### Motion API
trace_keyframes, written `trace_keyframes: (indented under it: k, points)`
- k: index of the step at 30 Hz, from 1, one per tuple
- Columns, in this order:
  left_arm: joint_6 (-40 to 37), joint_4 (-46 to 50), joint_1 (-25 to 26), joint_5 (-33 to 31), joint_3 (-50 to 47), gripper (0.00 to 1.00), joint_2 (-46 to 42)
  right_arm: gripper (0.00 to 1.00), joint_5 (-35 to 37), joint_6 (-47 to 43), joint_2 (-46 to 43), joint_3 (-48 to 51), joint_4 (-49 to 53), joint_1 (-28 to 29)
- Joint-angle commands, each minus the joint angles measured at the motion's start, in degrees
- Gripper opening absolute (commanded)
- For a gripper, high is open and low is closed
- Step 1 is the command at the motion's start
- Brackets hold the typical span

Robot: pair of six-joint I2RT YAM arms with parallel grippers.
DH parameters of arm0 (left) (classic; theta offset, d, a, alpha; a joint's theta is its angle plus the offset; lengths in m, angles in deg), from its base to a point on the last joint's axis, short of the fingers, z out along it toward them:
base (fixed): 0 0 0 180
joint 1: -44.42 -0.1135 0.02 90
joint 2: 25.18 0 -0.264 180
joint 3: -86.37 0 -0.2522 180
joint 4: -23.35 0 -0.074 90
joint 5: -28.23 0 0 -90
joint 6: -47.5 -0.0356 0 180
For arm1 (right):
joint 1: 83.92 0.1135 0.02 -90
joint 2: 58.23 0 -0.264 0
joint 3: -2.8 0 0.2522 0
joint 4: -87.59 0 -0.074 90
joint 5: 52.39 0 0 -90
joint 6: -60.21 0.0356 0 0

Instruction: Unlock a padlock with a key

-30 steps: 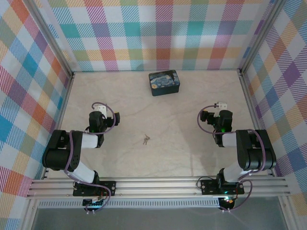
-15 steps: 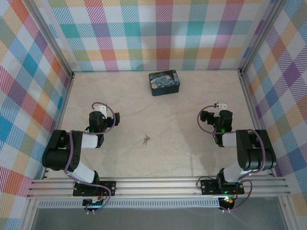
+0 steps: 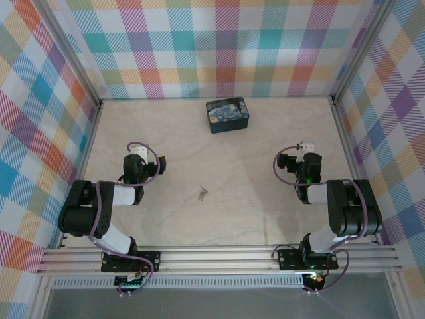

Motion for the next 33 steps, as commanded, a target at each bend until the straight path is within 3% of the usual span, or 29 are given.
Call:
trace_keyframes:
  k: [1, 6, 12, 15, 20, 23, 26, 33]
  points:
    - [0.3, -0.1, -1.1, 1.3, 1.1, 1.00, 0.2, 1.00, 0.3, -0.1, -0.5, -0.2, -1.7, 0.3]
    - [1.1, 2.6, -0.6, -2.5, 2.1, 1.00, -1.3, 1.00, 0.3, -0.1, -0.6, -0.2, -1.8, 0.3]
    - [1.6, 22.6, -0.7, -3.3, 12.7, 1.00, -4.0, 1.00, 0.3, 0.0, -1.3, -0.4, -1.1, 0.3]
    - [5.6, 33.6, -0.6, -5.2, 19.3, 1.00, -5.4, 1.00, 0.5, 0.0, -6.2, -4.6, 10.7, 0.2]
    - [20.6, 51.9, 1.8, -6.9, 33.5, 1.00, -3.8, 1.00, -1.9, 2.0, -8.0, -14.1, 30.5, 0.3]
    - [28.4, 61.0, 5.5, -8.0, 42.2, 1.00, -0.1, 1.00, -5.7, 5.1, -7.3, -18.6, 36.9, 0.4]
    - [33.9, 65.9, 8.1, -4.4, 50.1, 1.00, 5.7, 1.00, -8.3, 8.5, -7.6, -21.0, 40.2, 1.1]
    - [36.0, 68.7, 16.7, 0.2, 71.0, 1.00, 22.5, 1.00, -10.8, 13.5, -11.9, -21.9, 45.1, 5.7]
